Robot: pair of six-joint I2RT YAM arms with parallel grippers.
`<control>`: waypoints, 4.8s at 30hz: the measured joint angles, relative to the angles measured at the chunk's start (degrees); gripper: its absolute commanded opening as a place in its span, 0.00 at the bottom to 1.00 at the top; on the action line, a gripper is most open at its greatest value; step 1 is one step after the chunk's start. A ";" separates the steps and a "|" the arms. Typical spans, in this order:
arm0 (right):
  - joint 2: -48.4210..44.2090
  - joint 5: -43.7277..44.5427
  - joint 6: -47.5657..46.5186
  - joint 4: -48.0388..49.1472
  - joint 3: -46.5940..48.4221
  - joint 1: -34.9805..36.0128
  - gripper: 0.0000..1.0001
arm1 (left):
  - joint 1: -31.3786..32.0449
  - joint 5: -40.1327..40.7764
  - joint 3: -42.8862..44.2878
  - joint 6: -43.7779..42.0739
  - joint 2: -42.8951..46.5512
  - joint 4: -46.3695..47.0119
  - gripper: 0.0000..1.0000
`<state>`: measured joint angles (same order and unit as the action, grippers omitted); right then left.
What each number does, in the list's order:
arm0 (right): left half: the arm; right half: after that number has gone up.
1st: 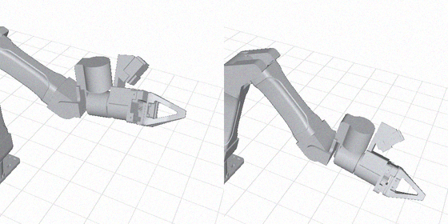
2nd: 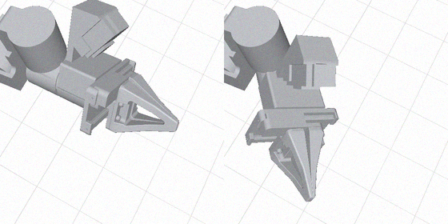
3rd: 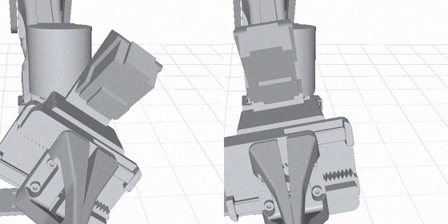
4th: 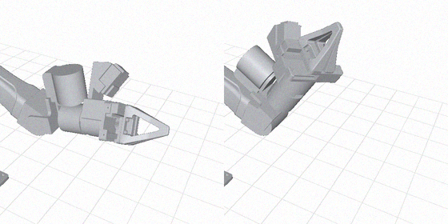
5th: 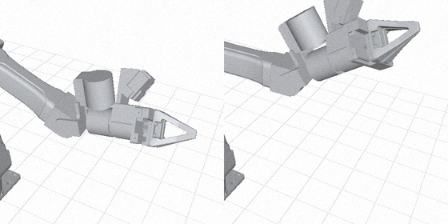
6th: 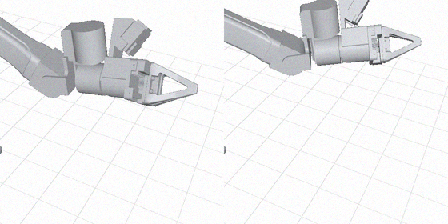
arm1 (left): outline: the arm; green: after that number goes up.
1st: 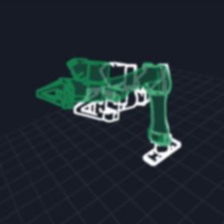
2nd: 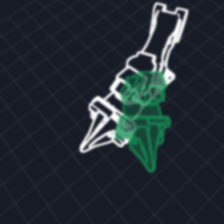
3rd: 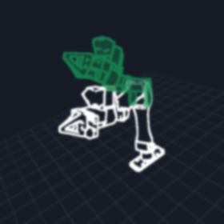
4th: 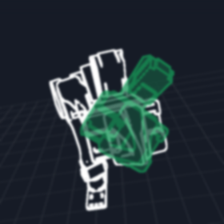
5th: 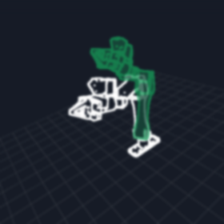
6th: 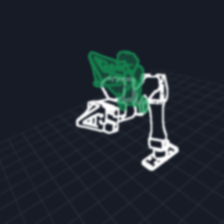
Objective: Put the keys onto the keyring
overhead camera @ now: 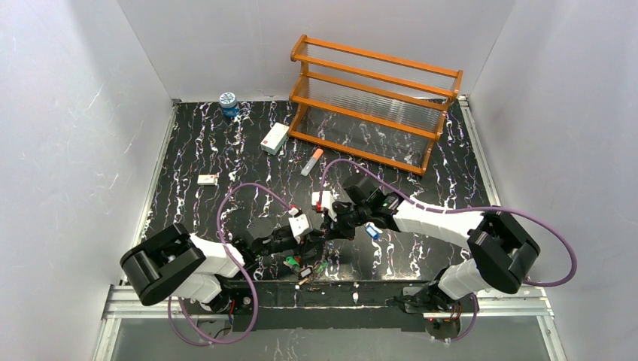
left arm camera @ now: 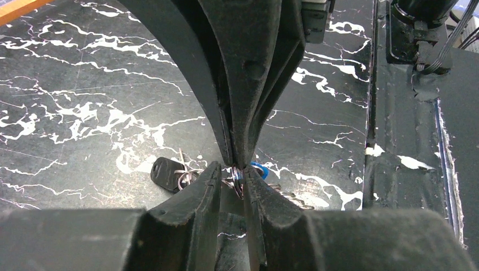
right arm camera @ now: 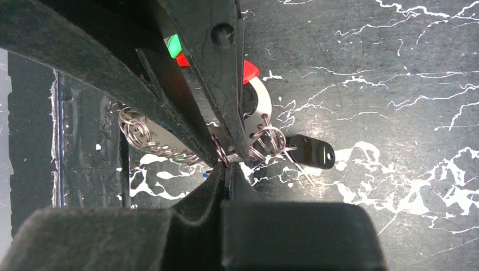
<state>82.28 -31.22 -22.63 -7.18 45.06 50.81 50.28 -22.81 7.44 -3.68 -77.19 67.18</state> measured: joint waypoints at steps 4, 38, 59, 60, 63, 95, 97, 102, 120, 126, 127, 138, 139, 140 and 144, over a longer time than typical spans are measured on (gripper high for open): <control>-0.17 0.07 0.13 0.02 0.00 0.02 0.01 | 0.00 -0.33 0.52 -0.02 -0.85 -0.83 0.08; -13.25 -13.86 12.04 31.41 -17.25 -7.06 0.48 | 0.09 4.59 -6.08 0.70 12.13 2.78 0.00; -6.80 -21.40 17.77 44.00 -17.86 -7.93 0.01 | 0.09 1.90 -6.91 1.77 13.53 8.00 0.00; -6.80 -21.38 17.68 43.91 -17.84 -7.93 0.01 | 0.09 1.90 -6.91 1.77 13.53 8.00 0.00; -6.78 -21.33 17.25 43.30 -17.75 -7.93 0.01 | 0.09 1.88 -6.91 1.79 13.53 7.98 0.00; -12.46 -18.40 12.17 34.16 -17.25 -6.86 0.49 | 0.11 3.45 -6.91 1.81 12.37 9.55 0.00; -13.99 -18.67 11.80 34.84 -17.68 -6.86 0.49 | 0.11 3.45 -6.91 1.81 12.37 9.55 0.00; -13.84 -19.74 11.80 37.48 -17.88 -6.86 0.48 | 0.11 3.43 -6.91 1.81 12.35 9.55 0.00; -4.72 -22.16 14.51 47.34 -17.84 -6.82 0.39 | 0.11 3.23 -6.91 2.27 12.37 9.55 0.00; -1.57 -22.36 15.02 49.51 -17.70 -6.80 0.33 | 0.11 3.23 -6.91 2.34 12.37 9.53 0.00; -1.25 -22.36 15.02 49.68 -17.70 -6.78 0.32 | 0.11 3.17 -6.91 2.38 12.37 9.53 0.00; 1.51 -23.39 17.11 53.20 -16.92 -6.43 0.01 | 0.09 3.13 -6.91 2.67 12.41 9.55 0.00; 1.53 -23.39 17.27 53.20 -16.81 -6.43 0.01 | 0.09 3.21 -6.91 2.67 12.48 9.55 0.04; 1.51 -23.34 17.35 53.18 -16.72 -6.43 0.01 | 0.09 3.37 -6.91 2.67 12.59 9.57 0.11; 1.42 -23.28 17.49 52.09 -16.44 -6.43 0.01 | 0.04 4.46 -6.93 2.49 13.05 9.35 0.29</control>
<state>83.70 -54.50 -5.15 44.91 28.62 44.38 50.33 -18.35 0.51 -1.19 -64.14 76.53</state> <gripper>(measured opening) 0.033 0.192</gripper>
